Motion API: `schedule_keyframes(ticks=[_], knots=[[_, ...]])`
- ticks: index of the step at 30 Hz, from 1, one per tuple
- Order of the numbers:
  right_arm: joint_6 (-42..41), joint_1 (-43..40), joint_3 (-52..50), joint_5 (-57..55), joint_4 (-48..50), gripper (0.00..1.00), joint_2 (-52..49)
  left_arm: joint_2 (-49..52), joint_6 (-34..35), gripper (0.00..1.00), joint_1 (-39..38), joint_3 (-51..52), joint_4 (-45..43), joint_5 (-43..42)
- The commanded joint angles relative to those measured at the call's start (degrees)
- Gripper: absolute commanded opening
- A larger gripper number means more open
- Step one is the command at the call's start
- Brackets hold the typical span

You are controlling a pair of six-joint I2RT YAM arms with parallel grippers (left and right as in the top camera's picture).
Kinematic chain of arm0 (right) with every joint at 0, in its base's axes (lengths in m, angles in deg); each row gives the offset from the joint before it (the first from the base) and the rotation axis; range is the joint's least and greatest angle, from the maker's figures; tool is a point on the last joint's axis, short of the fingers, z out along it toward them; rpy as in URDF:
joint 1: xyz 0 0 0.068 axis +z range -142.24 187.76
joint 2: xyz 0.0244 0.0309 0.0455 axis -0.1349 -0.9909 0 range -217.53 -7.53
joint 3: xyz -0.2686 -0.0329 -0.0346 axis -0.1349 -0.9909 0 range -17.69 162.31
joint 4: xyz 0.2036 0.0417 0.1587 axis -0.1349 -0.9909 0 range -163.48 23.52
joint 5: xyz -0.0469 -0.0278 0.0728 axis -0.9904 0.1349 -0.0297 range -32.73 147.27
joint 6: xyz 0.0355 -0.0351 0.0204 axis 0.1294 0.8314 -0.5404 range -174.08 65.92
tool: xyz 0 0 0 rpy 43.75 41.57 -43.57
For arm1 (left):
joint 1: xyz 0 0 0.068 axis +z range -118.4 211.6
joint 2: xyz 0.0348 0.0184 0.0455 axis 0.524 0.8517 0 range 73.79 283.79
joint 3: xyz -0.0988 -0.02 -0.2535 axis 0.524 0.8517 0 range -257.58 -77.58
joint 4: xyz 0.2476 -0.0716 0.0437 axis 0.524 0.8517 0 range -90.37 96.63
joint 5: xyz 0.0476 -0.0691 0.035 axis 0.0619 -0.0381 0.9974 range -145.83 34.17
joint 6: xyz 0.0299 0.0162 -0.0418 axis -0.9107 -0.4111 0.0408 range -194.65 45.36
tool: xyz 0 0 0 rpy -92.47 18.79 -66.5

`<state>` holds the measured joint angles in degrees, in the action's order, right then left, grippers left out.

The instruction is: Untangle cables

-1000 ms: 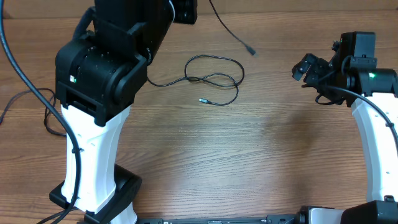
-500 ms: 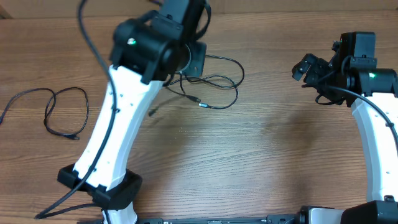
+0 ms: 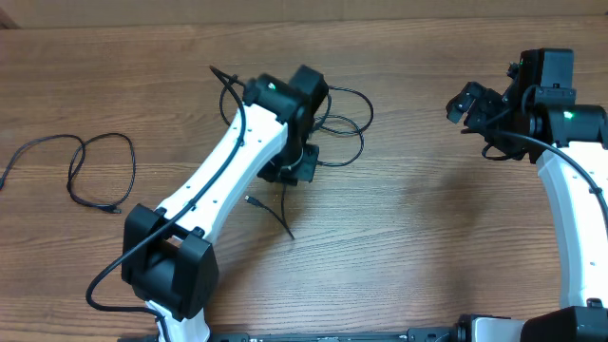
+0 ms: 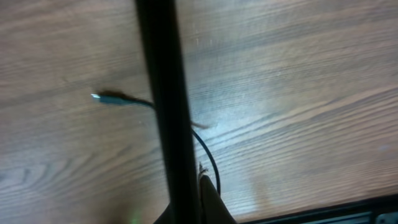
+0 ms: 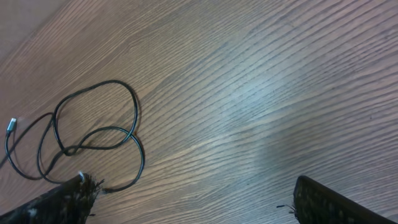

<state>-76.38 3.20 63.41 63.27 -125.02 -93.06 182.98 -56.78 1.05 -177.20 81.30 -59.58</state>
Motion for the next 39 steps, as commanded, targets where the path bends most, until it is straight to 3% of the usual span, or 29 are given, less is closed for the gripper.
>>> schedule_keyframes(ticks=[1, 5, 9, 10, 12, 13, 14, 20, 24, 26, 30, 35, 36, 38, 39], knots=[[-0.22, -0.13, -0.07, 0.02, 0.11, 1.0, 0.22, -0.55, 0.11, 0.04, -2.21, 6.45, -1.49, -0.81], [-0.22, -0.13, -0.07, 0.02, 0.11, 1.0, 0.22, -0.55, -0.7, 0.04, -4.55, 10.21, -1.57, -1.44], [-0.2, -0.13, -0.07, 0.02, 0.11, 1.0, 0.22, -0.55, -3.65, 0.04, -7.39, 10.86, -3.17, -8.87], [-0.22, -0.13, -0.07, 0.02, 0.13, 1.0, 0.22, -0.55, -3.63, 0.09, -8.11, 10.86, -3.54, -9.03], [-0.22, -0.13, -0.07, 0.02, 0.11, 1.0, 0.22, -0.55, -3.56, 0.6, -8.87, 10.86, -3.34, -9.03], [-0.2, -0.13, -0.07, 0.02, 0.11, 1.0, 0.22, -0.55, -3.58, 0.78, -8.9, 10.86, -3.28, -9.01], [-0.22, -0.13, -0.07, 0.02, 0.13, 1.0, 0.22, -0.55, -3.58, 0.81, -8.9, 10.84, -3.39, -8.96], [-0.22, -0.13, -0.07, 0.02, 0.11, 1.0, 0.22, -0.55, -3.45, 0.81, -7.21, 4.76, -2.97, -7.87], [-0.22, -0.13, -0.07, 0.02, 0.11, 1.0, 0.22, -0.55, 1.79, 0.77, -4.5, 0.26, -5.44, 0.48], [-0.2, -0.13, -0.07, 0.02, 0.11, 1.0, 0.22, -0.5, 4.2, 0.62, -2.73, 0.46, -7.74, 2.93], [-0.2, -0.13, -0.07, 0.02, 0.11, 1.0, 0.22, -0.11, 8.98, 0.04, 0.09, 2.67, -13.6, 5.7], [-0.22, -0.13, -0.07, 0.02, 0.11, 1.0, 0.22, 0.11, 24.85, 0.07, 1.05, 6.34, -21.05, 5.68], [-0.2, -0.13, -0.07, 0.02, 0.11, 1.0, 0.22, 0.22, 27.5, 0.13, 0.87, 7.23, -22.75, 5.7], [-0.22, -0.13, -0.07, 0.02, 0.11, 1.0, 0.22, 0.22, 30.23, 0.43, 0.66, 9.62, -26.77, 5.97], [-0.22, -0.13, -0.07, 0.02, 0.11, 1.0, 0.22, 0.22, 31.19, 0.45, 0.61, 10.75, -28.87, 6.47]])
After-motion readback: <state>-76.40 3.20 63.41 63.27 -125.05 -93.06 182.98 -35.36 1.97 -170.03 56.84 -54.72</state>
